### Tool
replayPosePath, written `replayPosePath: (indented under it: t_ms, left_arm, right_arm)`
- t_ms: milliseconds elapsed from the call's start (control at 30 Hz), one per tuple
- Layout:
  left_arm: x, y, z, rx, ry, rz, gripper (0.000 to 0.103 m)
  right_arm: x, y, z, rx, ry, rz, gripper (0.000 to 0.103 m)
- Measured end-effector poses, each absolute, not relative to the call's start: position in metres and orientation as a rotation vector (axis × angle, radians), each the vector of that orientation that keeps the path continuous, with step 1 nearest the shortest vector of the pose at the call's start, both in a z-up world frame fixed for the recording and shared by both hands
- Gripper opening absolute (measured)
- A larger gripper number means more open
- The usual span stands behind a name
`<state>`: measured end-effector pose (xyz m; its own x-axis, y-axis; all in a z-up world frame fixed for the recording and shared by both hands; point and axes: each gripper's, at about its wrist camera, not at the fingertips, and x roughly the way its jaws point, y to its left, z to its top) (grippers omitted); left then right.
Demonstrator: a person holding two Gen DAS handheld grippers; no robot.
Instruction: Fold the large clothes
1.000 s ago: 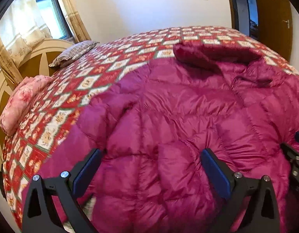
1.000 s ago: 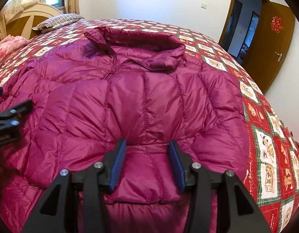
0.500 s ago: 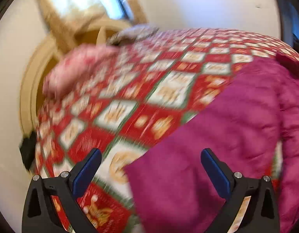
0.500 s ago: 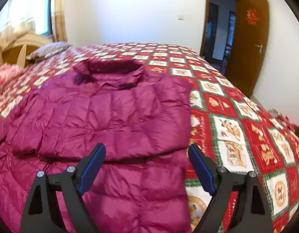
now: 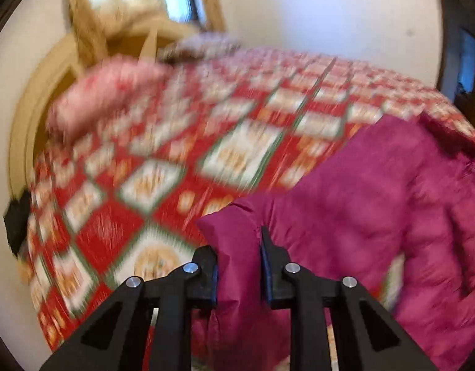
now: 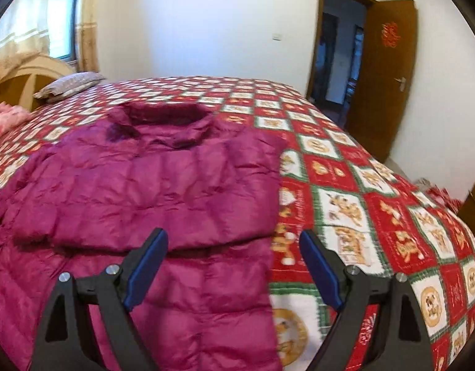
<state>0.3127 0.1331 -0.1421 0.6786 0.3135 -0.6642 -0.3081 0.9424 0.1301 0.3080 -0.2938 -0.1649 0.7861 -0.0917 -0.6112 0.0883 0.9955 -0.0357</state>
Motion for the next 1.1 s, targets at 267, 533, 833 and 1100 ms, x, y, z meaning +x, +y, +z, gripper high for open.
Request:
replayPosePath:
  t_ms: [267, 533, 833, 1100]
  left_arm:
    - [0.333, -0.008, -0.077, 0.138, 0.576, 0.074, 0.018]
    - [0.343, -0.137, -0.092, 0.219, 0.588, -0.153, 0.024]
    - [0.331, -0.151, -0.083, 0.248, 0.480, -0.107, 0.089]
    - [0.357, -0.078, -0.101, 0.233, 0.539, 0.073, 0.091]
  right_arm:
    - [0.308, -0.316, -0.168, 0.058, 0.668, -0.123, 0.089]
    - [0.310, -0.324, -0.175, 0.101, 0.693, -0.106, 0.089]
    - [0.316, -0.329, -0.184, 0.136, 0.744, -0.066, 0.089]
    - [0.313, -0.307, -0.146, 0.182, 0.706, 0.087, 0.089]
